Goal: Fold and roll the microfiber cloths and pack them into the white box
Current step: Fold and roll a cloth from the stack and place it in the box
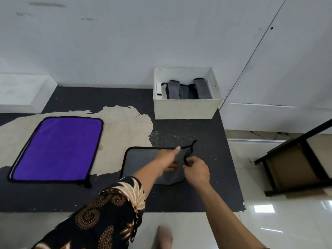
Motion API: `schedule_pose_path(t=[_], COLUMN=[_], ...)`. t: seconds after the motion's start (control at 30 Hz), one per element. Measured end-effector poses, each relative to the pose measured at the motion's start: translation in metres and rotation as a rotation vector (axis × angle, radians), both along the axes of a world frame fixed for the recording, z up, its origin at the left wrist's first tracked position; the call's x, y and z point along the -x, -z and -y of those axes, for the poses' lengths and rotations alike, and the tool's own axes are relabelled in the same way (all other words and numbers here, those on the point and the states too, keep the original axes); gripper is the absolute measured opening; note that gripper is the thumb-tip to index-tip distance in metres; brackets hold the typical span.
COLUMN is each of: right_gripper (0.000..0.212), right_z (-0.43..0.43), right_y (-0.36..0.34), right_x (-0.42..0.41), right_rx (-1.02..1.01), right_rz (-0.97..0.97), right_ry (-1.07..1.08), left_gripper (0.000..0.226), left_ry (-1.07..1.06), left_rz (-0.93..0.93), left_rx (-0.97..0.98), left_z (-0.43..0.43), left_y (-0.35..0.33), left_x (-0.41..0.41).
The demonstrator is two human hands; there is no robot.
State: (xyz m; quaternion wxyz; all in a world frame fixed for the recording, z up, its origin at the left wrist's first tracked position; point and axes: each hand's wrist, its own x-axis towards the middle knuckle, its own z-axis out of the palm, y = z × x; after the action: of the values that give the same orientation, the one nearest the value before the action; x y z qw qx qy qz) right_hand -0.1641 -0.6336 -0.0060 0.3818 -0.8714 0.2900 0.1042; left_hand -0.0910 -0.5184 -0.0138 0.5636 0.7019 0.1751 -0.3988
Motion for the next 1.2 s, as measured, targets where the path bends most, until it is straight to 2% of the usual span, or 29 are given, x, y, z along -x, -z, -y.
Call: schedule_pose_path(t=[0.1,0.2,0.43,0.6,0.77,0.87,1.07,1.2], right_gripper=[0.031,0.033,0.035,0.023,0.018,0.022,0.030,0.043], right_z=[-0.017,-0.035,-0.082,-0.128,-0.164,-0.176,-0.181,-0.183], right_y=[-0.006,-0.010,-0.010,-0.004,0.003,0.011,0.028,0.034], right_x=[-0.002,-0.003,0.000,-0.004,-0.012,-0.015,-0.011,-0.007], right_rx=[-0.033,-0.031,-0.017,0.072,0.143,0.177,0.183,0.191], right_rz=[0.076,0.135,0.229,0.197,0.144,0.082,-0.060,-0.095], right_ry=[-0.057,-0.124,-0.245,-0.325,-0.357,-0.421,-0.562,-0.603], left_gripper=[0.050,0.042,0.012,0.011,0.011,0.007,0.016,0.016], left_ry=[-0.070,-0.111,-0.080,-0.041,0.014,0.069,0.174,0.236], left_rz=[-0.156,-0.184,0.157,0.262,0.252,0.225,0.246,0.291], left_rx=[0.122,0.139,-0.171,-0.209,-0.248,-0.251,-0.233,-0.274], left_z=[0.001,-0.006,-0.056,-0.109,-0.150,-0.165,-0.183,-0.182], left_y=[-0.004,-0.011,0.002,0.013,0.029,0.041,0.060,0.055], left_x=[-0.006,-0.013,-0.038,-0.047,-0.056,-0.059,-0.056,-0.055])
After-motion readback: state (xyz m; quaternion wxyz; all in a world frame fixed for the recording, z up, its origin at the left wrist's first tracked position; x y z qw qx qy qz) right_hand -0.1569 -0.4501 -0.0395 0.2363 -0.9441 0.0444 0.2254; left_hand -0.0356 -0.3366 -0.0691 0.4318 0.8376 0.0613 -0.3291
